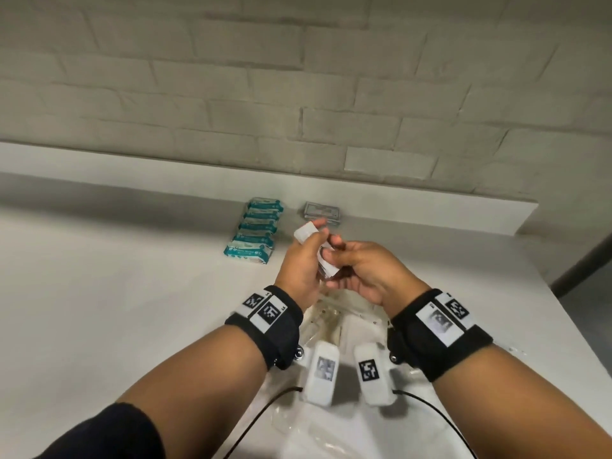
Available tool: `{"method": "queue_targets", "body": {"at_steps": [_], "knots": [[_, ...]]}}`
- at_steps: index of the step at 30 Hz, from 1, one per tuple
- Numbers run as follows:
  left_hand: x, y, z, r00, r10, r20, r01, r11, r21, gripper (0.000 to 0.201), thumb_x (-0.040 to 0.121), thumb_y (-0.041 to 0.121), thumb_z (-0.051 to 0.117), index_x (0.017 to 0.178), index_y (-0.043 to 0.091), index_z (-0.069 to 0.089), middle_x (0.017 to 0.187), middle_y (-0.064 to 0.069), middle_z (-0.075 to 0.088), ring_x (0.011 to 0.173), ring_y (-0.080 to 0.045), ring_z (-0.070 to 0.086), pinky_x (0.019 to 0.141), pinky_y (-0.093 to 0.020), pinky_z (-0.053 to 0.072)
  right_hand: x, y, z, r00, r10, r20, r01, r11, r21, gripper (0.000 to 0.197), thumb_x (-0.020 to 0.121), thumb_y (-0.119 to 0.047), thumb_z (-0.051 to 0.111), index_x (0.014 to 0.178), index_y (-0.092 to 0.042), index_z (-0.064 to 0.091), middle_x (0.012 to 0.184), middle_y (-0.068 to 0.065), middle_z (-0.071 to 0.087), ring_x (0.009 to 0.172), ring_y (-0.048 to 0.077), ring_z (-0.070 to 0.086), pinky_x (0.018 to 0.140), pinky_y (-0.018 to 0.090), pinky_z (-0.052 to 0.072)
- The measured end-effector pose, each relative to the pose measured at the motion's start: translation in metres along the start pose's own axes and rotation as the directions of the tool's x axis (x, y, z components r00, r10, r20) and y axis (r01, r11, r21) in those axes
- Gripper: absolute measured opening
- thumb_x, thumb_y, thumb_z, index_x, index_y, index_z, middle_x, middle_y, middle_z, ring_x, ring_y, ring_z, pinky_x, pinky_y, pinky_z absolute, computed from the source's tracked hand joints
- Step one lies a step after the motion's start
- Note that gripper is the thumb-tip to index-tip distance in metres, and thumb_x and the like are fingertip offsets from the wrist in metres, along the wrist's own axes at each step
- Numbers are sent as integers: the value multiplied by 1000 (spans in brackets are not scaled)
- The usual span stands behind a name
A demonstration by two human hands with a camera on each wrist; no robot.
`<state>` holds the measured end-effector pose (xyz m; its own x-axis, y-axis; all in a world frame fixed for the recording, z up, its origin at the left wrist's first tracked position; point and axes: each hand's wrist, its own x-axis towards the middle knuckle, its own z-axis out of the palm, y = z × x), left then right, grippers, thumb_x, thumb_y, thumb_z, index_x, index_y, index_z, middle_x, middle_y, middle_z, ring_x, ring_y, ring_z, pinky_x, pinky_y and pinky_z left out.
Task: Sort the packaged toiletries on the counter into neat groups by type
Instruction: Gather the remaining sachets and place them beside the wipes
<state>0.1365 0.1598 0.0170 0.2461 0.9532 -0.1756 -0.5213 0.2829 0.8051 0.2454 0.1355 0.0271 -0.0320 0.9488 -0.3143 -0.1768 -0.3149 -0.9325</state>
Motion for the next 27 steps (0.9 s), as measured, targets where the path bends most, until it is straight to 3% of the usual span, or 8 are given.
{"method": "queue_targets", "body": {"at_steps": [4,6,9,12,15,18,22,27], "knots": [[35,3,-26,1000,-15,-26,21,961,275,44,92,16,61,133,15,46,127,-8,57,111,-21,58,95,-34,46,36,-2,-18,991,96,-96,-113,976,-186,13,83,-5,69,91,4,63,81,19,64,63,27,62,48,27,56],[52,15,-32,998,61,-14,-43,831,554,51,89,15,64,137,12,44,129,0,52,115,-16,52,95,-29,41,57,-2,-29,978,136,-155,-184,918,-352,20,83,-7,70,96,8,65,81,20,65,65,30,62,55,29,55],[83,30,-32,985,51,162,-169,374,912,47,86,16,68,131,13,53,129,0,53,115,-16,52,93,-25,42,96,-2,-39,968,157,-195,-242,790,-563,24,86,-10,70,102,8,66,66,15,62,50,23,58,55,30,49],[111,37,-25,946,-122,302,-317,-133,939,52,86,22,69,135,15,52,137,-8,51,123,-24,50,99,-28,40,130,-5,-41,973,130,-189,-226,692,-686,30,87,-23,70,103,2,68,57,7,60,36,10,55,47,21,50],[142,35,-24,911,-265,316,-399,-375,837,54,84,23,69,135,12,52,133,-13,54,119,-30,55,98,-35,46,157,-12,-40,987,100,-124,-158,506,-848,46,87,-49,62,91,-5,71,41,-4,57,32,3,53,45,11,46],[170,25,-31,907,-290,305,-410,-446,796,39,82,20,67,121,14,62,119,-10,64,107,-29,63,90,-37,53,180,-14,-42,989,100,-106,-137,398,-907,40,90,-46,59,97,-8,70,48,-5,62,37,0,58,51,16,51],[190,18,-32,899,-316,302,-428,-493,757,23,86,15,62,107,9,69,107,-12,67,100,-29,65,82,-32,51,194,-17,-43,998,40,-42,-46,124,-991,56,92,-58,45,107,-10,70,101,12,70,97,24,66,80,28,47],[204,11,-34,889,-334,312,-439,-435,786,30,79,30,72,102,10,69,97,-8,70,89,-26,68,81,-34,56,201,-7,-47,995,15,95,96,-48,-994,39,79,-40,67,104,-11,70,100,9,71,96,26,66,81,29,51]]}}
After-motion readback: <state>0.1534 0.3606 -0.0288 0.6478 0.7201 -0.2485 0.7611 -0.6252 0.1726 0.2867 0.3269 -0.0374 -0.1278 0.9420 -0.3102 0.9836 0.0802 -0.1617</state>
